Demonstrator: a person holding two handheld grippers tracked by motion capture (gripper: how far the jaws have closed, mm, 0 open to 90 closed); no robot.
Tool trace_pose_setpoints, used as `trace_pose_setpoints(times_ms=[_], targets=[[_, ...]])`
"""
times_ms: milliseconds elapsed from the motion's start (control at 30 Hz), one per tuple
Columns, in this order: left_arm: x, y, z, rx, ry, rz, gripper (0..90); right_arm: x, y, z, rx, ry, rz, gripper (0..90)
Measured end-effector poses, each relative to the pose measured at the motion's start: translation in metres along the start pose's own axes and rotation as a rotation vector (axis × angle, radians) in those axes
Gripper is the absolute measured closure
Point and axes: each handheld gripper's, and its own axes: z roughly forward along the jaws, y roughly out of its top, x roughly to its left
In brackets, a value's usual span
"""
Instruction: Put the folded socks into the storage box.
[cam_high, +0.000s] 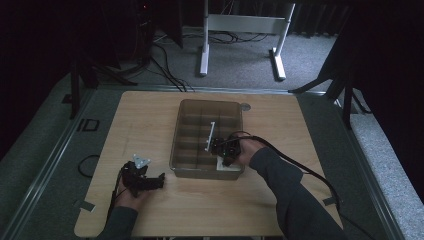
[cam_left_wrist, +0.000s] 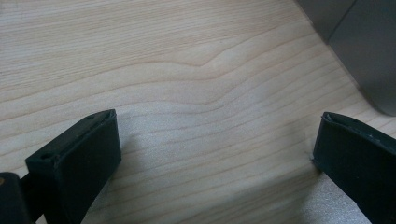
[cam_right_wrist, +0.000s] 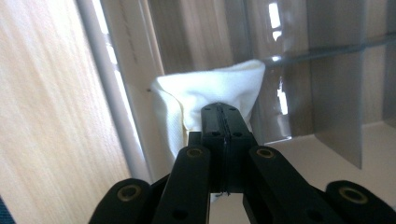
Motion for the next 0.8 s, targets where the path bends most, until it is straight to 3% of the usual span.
trace_pose_setpoints(times_ms=[67,800], targets=[[0.000,0.000,0.000,0.000,0.000,0.000,1.0,0.001,0.001,-0.002,-0.014,0.000,-0.002,89.8],[0.000,0.000,0.000,-0.002,-0.001,-0.002,1.0,0.003,0.010,0.024,0.086,-0.010,-0.016,90.0]])
